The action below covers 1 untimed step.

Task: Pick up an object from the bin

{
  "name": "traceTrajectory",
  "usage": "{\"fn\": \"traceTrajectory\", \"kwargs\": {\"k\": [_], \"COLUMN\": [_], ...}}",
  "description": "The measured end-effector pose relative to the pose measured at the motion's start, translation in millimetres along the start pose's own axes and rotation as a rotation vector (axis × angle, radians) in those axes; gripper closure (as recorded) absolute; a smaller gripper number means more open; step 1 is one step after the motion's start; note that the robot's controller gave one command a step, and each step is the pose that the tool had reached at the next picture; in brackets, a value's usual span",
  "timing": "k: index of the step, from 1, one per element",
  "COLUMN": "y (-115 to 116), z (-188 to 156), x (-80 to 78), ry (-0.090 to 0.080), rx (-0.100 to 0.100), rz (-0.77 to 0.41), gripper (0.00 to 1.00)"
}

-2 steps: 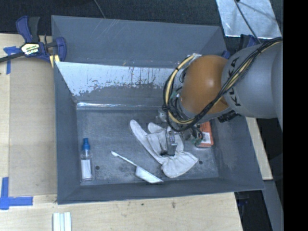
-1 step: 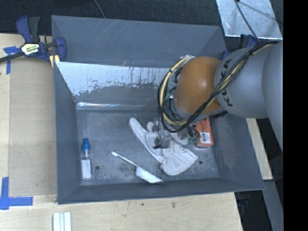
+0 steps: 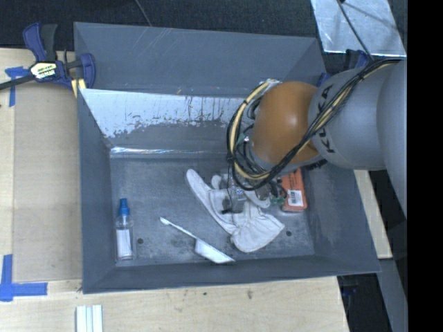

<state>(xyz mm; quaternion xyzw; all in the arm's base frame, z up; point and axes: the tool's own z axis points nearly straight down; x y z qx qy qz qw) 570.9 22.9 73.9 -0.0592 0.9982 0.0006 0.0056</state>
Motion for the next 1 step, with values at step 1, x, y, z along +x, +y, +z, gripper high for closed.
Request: {"fn": "traceTrajectory", "kwargs": {"k": [1], "y": [7.5], "z": [-173.4], "x": [-3.5], "ry": [0.0], "rx": [0.002], "rz": [0.012], "gripper": [1.0]}}
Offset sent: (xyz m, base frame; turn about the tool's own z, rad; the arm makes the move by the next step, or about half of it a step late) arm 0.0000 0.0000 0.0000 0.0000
